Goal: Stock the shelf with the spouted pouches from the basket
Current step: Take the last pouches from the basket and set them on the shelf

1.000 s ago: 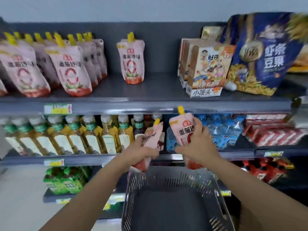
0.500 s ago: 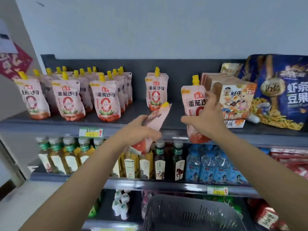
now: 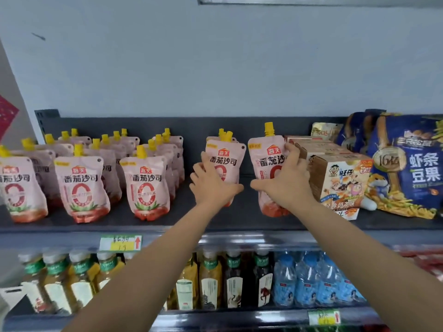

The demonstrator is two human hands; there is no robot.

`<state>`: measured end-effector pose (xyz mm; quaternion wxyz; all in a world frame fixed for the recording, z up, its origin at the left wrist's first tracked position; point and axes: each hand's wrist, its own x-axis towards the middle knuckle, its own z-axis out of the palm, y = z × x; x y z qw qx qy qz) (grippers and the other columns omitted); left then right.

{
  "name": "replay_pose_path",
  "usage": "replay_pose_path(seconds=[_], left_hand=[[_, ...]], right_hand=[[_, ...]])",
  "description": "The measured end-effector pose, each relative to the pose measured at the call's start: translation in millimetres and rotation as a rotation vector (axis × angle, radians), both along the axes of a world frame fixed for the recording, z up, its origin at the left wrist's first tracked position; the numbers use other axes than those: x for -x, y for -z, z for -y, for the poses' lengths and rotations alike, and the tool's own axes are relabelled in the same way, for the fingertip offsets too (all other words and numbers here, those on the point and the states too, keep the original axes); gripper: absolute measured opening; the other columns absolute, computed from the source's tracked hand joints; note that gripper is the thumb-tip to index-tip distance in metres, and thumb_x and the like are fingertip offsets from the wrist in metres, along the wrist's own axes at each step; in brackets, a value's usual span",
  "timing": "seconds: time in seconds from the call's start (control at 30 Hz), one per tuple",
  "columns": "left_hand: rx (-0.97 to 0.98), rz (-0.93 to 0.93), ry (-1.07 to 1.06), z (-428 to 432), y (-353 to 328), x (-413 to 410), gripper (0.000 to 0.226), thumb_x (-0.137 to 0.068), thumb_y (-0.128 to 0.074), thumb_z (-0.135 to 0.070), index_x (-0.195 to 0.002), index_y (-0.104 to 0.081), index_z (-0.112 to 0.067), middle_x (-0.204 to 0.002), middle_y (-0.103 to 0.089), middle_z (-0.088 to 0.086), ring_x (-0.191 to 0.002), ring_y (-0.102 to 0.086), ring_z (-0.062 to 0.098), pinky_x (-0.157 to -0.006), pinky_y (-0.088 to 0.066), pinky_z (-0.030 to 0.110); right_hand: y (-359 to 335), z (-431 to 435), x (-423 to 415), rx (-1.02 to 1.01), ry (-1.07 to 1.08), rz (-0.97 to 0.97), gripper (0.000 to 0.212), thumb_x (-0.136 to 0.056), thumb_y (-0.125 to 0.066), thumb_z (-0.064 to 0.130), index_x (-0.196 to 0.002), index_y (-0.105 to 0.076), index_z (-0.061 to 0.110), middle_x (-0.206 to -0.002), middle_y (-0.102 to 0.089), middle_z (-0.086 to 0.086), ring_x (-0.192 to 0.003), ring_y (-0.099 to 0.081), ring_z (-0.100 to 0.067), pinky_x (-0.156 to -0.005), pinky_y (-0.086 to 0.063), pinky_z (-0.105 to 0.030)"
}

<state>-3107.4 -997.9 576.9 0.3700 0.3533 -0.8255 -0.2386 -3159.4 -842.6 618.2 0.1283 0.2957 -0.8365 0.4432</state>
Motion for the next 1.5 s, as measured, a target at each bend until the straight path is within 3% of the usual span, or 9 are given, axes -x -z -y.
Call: replay_pose_path(seconds=[0.27, 0.77, 0.9, 0.97, 1.1, 1.2, 1.3, 1.4, 1.5], left_hand=[[-0.065, -0.195, -0.031, 19, 25, 47, 0.126, -0.050, -0.084, -0.044, -0.145, -0.004, -0.018, -0.136, -0.025, 0.012, -0.124, -0.029, 0.033, -0.099, -0.031, 0.052], [-0.234, -0.236, -0.039, 33, 40, 65, 0.113, -0.052, -0.087, -0.038, -0.136, -0.014, -0.015, -0.137, -0.026, 0.010, -0.126, -0.029, 0.032, -0.102, -0.029, 0.052], [-0.153, -0.139, -0.058, 38, 37, 46, 0.118, -0.055, -0.081, -0.052, -0.142, -0.011, -0.014, -0.145, -0.023, 0.013, -0.134, -0.021, 0.033, -0.109, -0.017, 0.048], [-0.098, -0.209, -0.042, 36, 33, 29, 0.110, -0.063, -0.078, -0.048, -0.143, -0.013, -0.012, -0.145, -0.025, 0.014, -0.134, -0.021, 0.033, -0.109, -0.016, 0.047], [-0.093, -0.514, 0.345, 29, 18, -10, 0.052, -0.078, -0.066, -0.028, -0.121, -0.039, -0.019, -0.110, -0.051, 0.000, -0.105, -0.050, 0.018, -0.088, -0.043, 0.031], [-0.171, -0.362, 0.653, 26, 9, -26, 0.021, -0.089, -0.064, -0.026, -0.109, -0.059, -0.027, -0.095, -0.068, -0.012, -0.091, -0.063, 0.003, -0.075, -0.049, 0.020], [-0.095, -0.244, 0.702, 27, 11, -29, 0.026, -0.092, -0.059, -0.015, -0.117, -0.060, -0.024, -0.106, -0.069, -0.011, -0.097, -0.064, 0.001, -0.081, -0.052, 0.018], [-0.133, -0.278, 0.683, 35, 15, -32, 0.029, -0.096, -0.050, -0.005, -0.123, -0.058, -0.013, -0.112, -0.068, -0.001, -0.102, -0.063, 0.005, -0.085, -0.053, 0.022], [-0.136, -0.291, 0.690, 44, 16, -34, 0.031, -0.097, -0.044, 0.000, -0.117, -0.059, -0.020, -0.110, -0.068, -0.004, -0.101, -0.063, 0.002, -0.081, -0.052, 0.017]], right_hand=[[14, 17, 14, 0.001, 0.035, -0.020, 0.111, -0.051, -0.081, 0.038, -0.138, -0.014, 0.027, -0.131, -0.032, -0.014, -0.119, -0.034, -0.035, -0.092, -0.033, -0.040], [40, 37, 19, 0.004, -0.031, 0.001, 0.114, -0.052, -0.085, 0.033, -0.140, -0.013, 0.025, -0.130, -0.031, -0.011, -0.121, -0.033, -0.032, -0.090, -0.036, -0.042], [48, 39, 18, 0.027, -0.061, 0.002, 0.117, -0.053, -0.085, 0.030, -0.141, -0.010, 0.025, -0.131, -0.028, -0.009, -0.121, -0.032, -0.030, -0.086, -0.034, -0.036], [50, 41, 18, 0.033, -0.063, 0.004, 0.117, -0.053, -0.085, 0.029, -0.142, -0.009, 0.026, -0.132, -0.028, -0.008, -0.121, -0.031, -0.029, -0.087, -0.033, -0.035], [50, 48, 15, 0.074, -0.052, -0.017, 0.118, -0.053, -0.086, 0.028, -0.142, -0.010, 0.027, -0.132, -0.028, -0.007, -0.122, -0.031, -0.026, -0.087, -0.033, -0.033], [51, 61, 8, 0.179, -0.075, -0.044, 0.115, -0.053, -0.087, 0.026, -0.142, -0.013, 0.026, -0.130, -0.029, -0.005, -0.116, -0.030, -0.019, -0.087, -0.032, -0.029], [54, 78, 0, 0.254, -0.086, -0.030, 0.109, -0.056, -0.084, 0.021, -0.142, -0.016, 0.025, -0.130, -0.031, -0.005, -0.113, -0.031, -0.018, -0.088, -0.034, -0.027], [60, 92, -5, 0.288, -0.091, -0.004, 0.112, -0.053, -0.087, 0.026, -0.141, -0.018, 0.025, -0.131, -0.032, -0.006, -0.118, -0.033, -0.021, -0.087, -0.032, -0.025], [66, 102, -10, 0.322, -0.098, 0.019, 0.114, -0.053, -0.089, 0.029, -0.142, -0.018, 0.024, -0.131, -0.032, -0.005, -0.120, -0.032, -0.021, -0.089, -0.034, -0.027]])
